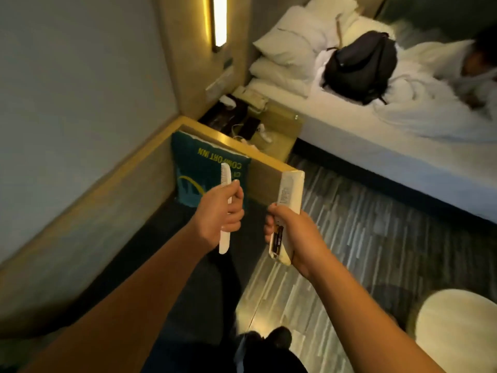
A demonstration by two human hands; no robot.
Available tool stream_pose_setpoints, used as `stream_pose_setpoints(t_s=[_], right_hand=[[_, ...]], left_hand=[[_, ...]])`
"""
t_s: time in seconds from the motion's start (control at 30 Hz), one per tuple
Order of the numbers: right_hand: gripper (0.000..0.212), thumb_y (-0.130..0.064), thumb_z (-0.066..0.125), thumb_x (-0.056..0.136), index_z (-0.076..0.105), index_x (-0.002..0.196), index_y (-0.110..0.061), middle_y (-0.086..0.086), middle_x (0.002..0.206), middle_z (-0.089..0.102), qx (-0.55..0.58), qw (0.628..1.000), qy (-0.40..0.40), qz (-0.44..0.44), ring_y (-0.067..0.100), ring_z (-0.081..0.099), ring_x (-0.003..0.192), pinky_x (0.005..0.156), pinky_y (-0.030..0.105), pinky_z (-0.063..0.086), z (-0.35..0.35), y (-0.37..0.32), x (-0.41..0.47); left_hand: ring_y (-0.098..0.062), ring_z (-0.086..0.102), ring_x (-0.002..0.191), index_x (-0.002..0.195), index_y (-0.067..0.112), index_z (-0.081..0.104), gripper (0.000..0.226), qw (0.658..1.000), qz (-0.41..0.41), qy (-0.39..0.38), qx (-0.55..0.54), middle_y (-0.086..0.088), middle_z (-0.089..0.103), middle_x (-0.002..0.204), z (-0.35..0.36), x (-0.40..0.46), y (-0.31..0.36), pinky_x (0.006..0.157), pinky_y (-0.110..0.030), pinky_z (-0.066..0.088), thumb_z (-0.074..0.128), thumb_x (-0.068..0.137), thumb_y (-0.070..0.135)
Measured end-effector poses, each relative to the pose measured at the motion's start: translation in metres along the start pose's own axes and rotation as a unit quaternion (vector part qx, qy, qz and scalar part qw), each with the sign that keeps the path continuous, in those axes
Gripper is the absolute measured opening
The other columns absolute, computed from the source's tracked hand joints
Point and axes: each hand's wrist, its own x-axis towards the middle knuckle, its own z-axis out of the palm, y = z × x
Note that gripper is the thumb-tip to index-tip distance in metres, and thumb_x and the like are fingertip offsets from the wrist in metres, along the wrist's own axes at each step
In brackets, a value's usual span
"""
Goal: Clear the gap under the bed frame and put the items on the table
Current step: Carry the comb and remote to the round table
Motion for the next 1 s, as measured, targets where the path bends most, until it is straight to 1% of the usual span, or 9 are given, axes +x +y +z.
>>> stream_pose_setpoints(t_s=[0.2, 0.27, 0.4, 0.47, 0.63, 0.73, 0.83, 0.93, 1.0], right_hand=[[0.008, -0.012, 0.06, 0.093, 0.055, 0.088, -0.009, 0.006, 0.064, 0.051, 0.09, 0.983, 0.156, -0.041, 0.017, 0.049, 0.053, 0.055, 0.032, 0.043, -0.144, -0.022, -0.06], [0.009, -0.011, 0.059, 0.093, 0.053, 0.086, -0.01, 0.005, 0.062, 0.051, 0.137, 0.965, 0.216, -0.052, 0.016, 0.048, 0.05, 0.051, 0.03, 0.042, -0.205, -0.018, -0.087], [0.01, -0.01, 0.057, 0.092, 0.052, 0.084, -0.01, 0.005, 0.057, 0.051, 0.211, 0.925, 0.31, -0.057, 0.016, 0.046, 0.046, 0.045, 0.027, 0.042, -0.311, -0.003, -0.145], [0.011, -0.011, 0.058, 0.093, 0.051, 0.084, -0.01, 0.004, 0.057, 0.05, 0.233, 0.906, 0.347, -0.059, 0.017, 0.045, 0.045, 0.044, 0.025, 0.041, -0.355, 0.005, -0.173], [0.012, -0.011, 0.056, 0.094, 0.051, 0.083, -0.009, 0.003, 0.054, 0.049, 0.285, 0.849, 0.441, -0.053, 0.016, 0.043, 0.044, 0.044, 0.025, 0.038, -0.44, 0.02, -0.227], [0.01, -0.016, 0.058, 0.095, 0.056, 0.089, -0.008, 0.002, 0.054, 0.053, 0.293, 0.834, 0.465, -0.04, 0.012, 0.05, 0.041, 0.042, 0.024, 0.045, -0.475, 0.032, -0.249], [0.021, -0.023, 0.06, 0.094, 0.059, 0.102, -0.004, 0.003, 0.062, 0.06, 0.29, 0.812, 0.505, -0.04, 0.011, 0.057, 0.049, 0.048, 0.025, 0.052, -0.504, 0.048, -0.258], [0.029, -0.023, 0.059, 0.095, 0.059, 0.112, 0.001, 0.008, 0.072, 0.06, 0.31, 0.774, 0.552, -0.01, 0.015, 0.056, 0.055, 0.049, 0.027, 0.051, -0.53, 0.063, -0.254], [0.028, -0.025, 0.059, 0.095, 0.057, 0.113, -0.004, 0.009, 0.075, 0.058, 0.343, 0.745, 0.572, 0.003, 0.016, 0.055, 0.057, 0.051, 0.028, 0.05, -0.549, 0.071, -0.24]], left_hand=[[-0.009, 0.02, 0.029, 0.079, 0.014, 0.046, 0.032, 0.987, -0.081, -0.084, 0.108, 0.002, 0.024, 0.047, 0.168, 0.015, -0.064, 0.035, -0.017, 0.011, 0.044, 0.103, 0.033], [-0.009, 0.021, 0.029, 0.079, 0.014, 0.046, 0.035, 0.975, -0.127, -0.127, 0.132, 0.001, 0.024, 0.049, 0.233, 0.016, -0.099, 0.035, -0.016, 0.012, 0.045, 0.102, 0.042], [-0.012, 0.025, 0.027, 0.072, 0.013, 0.049, 0.058, 0.943, -0.244, -0.191, 0.122, 0.0, 0.028, 0.044, 0.339, 0.014, -0.172, 0.038, -0.013, 0.015, 0.035, 0.096, 0.064], [-0.013, 0.024, 0.027, 0.07, 0.013, 0.048, 0.056, 0.927, -0.281, -0.216, 0.124, -0.001, 0.029, 0.043, 0.384, 0.014, -0.206, 0.043, -0.014, 0.012, 0.03, 0.095, 0.059], [-0.012, 0.024, 0.032, 0.072, 0.014, 0.047, 0.03, 0.885, -0.295, -0.262, 0.248, 0.002, 0.029, 0.048, 0.473, 0.002, -0.281, 0.038, -0.015, 0.015, 0.032, 0.094, 0.03], [-0.011, 0.024, 0.038, 0.077, 0.012, 0.05, 0.034, 0.855, -0.312, -0.272, 0.311, 0.001, 0.03, 0.055, 0.512, 0.003, -0.323, 0.036, -0.018, 0.018, 0.038, 0.102, 0.031], [-0.009, 0.028, 0.041, 0.08, 0.012, 0.052, 0.036, 0.821, -0.325, -0.301, 0.36, 0.001, 0.032, 0.059, 0.548, 0.014, -0.361, 0.037, -0.017, 0.022, 0.038, 0.106, 0.031], [-0.012, 0.036, 0.049, 0.102, 0.002, 0.061, 0.022, 0.788, -0.29, -0.329, 0.432, 0.0, 0.041, 0.061, 0.568, 0.033, -0.399, 0.044, -0.023, 0.031, 0.049, 0.101, 0.02], [-0.016, 0.05, 0.059, 0.12, 0.002, 0.06, 0.029, 0.751, -0.248, -0.366, 0.491, -0.003, 0.052, 0.07, 0.577, 0.054, -0.425, 0.056, -0.029, 0.044, 0.053, 0.099, 0.021]])
